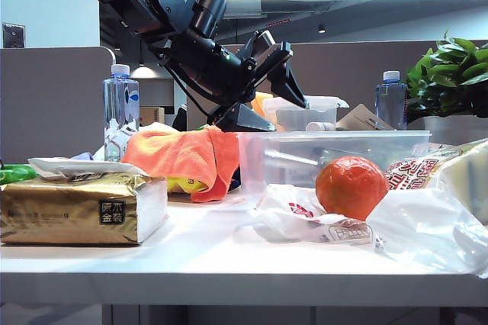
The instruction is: Pick up the metal ice scoop from the table and place it inside the transparent plastic box.
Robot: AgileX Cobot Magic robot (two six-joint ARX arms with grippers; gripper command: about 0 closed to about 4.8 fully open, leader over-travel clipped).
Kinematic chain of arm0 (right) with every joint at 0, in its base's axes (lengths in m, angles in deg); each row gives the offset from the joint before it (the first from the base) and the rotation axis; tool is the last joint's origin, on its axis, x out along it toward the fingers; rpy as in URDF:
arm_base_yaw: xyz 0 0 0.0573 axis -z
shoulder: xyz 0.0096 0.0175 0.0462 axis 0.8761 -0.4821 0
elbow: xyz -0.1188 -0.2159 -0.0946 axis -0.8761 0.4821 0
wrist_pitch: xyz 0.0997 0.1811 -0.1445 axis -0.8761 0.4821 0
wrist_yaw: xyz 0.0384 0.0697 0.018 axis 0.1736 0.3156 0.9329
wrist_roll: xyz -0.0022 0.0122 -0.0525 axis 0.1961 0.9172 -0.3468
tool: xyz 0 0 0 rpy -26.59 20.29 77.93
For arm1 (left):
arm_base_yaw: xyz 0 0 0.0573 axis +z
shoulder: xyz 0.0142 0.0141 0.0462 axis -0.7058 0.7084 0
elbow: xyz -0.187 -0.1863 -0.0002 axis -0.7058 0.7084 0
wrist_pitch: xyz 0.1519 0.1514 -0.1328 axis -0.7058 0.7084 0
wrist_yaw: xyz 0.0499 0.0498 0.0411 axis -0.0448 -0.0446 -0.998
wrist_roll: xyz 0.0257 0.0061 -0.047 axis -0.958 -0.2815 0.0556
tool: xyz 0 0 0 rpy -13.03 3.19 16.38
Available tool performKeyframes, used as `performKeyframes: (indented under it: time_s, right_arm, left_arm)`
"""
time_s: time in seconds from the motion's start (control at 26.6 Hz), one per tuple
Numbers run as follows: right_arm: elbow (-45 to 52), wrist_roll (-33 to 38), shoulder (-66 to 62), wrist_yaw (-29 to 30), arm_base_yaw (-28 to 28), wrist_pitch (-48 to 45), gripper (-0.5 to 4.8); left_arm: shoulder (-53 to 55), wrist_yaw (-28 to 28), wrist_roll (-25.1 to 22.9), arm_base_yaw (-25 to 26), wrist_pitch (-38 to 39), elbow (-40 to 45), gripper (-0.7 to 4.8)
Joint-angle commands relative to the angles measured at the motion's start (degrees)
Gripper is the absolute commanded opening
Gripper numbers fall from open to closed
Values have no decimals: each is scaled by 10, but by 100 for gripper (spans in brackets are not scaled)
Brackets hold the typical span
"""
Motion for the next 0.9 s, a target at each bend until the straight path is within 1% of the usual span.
performKeyframes:
  time_s: [0.04, 0.08, 0.11, 0.15, 0.19, 0.23, 0.3, 0.34, 0.38, 0.41, 0.45, 0.49, 0.53, 0.56, 0.6, 0.64, 0.68, 0.72, 0.75, 0.79, 0.9]
  right_arm:
    - [-1, 0, 0, 0, 0, -10, -1]
    - [-1, 0, 0, 0, -1, -10, -1]
    - [-1, 0, 0, -1, -4, -10, -1]
    - [-1, 0, 0, -1, -6, -10, -1]
    - [-1, 0, 0, -1, -11, -10, -1]
    - [-1, 0, 0, -1, -16, -10, -1]
    - [-1, 0, 0, 1, -24, -10, -1]
    - [-1, 0, 0, 1, -24, -10, -1]
    - [-1, 0, 0, 1, -24, -10, -1]
    - [-1, 0, 0, 0, -23, -10, -1]
    - [-1, 0, 0, 0, -22, -10, -1]
    - [-1, 0, 0, 0, -22, -10, -1]
    - [-1, 0, 0, 0, -22, -10, -1]
    - [-1, 0, 0, 0, -22, -10, -1]
    - [-1, 0, 0, 0, -21, -10, -1]
    - [-1, 0, 0, 2, -15, -10, -1]
    - [-1, 0, 0, 3, -9, -10, -1]
    - [-1, 0, 0, 3, 8, -10, -1]
    - [-1, 0, 0, 3, 19, -10, -1]
    - [-1, 0, 0, 3, 45, -10, -1]
    - [-1, 0, 0, 3, 85, -10, -1]
  left_arm:
    - [-16, 28, 0, 1, -2, -4, 424]
    - [-21, 38, 0, 1, -2, -4, 378]
    - [-37, 54, 0, 1, 5, -4, 149]
    - [-47, 60, -1, 1, 10, -4, 6]
    - [-66, 61, -6, 1, 20, -4, -10]
    - [-81, 57, -11, 1, 30, -4, -5]
    - [-128, 16, -37, -1, 73, -3, -5]
    - [-169, -21, -62, -8, 103, 3, -5]
    - [-196, -49, -75, -17, 113, 12, -5]
    - [-244, -90, -92, -32, 116, 31, -5]
    - [-269, -111, -97, -42, 115, 42, -5]
    - [-327, -164, -107, -70, 110, 70, -5]
    - [-355, -190, -113, -85, 108, 83, -5]
    - [-416, -256, -137, -126, 101, 114, -5]
    - [-449, -299, -152, -153, 99, 130, -5]
    - [-498, -382, -169, -210, 98, 157, -5]
    - [-519, -418, -170, -236, 97, 170, -5]
    - [-561, -483, -170, -289, 91, 200, -5]
    - [-578, -504, -170, -312, 89, 215, -5]
    - [-614, -541, -170, -364, 82, 249, -5]
    - [-650, -594, -171, -441, 73, 295, -5]
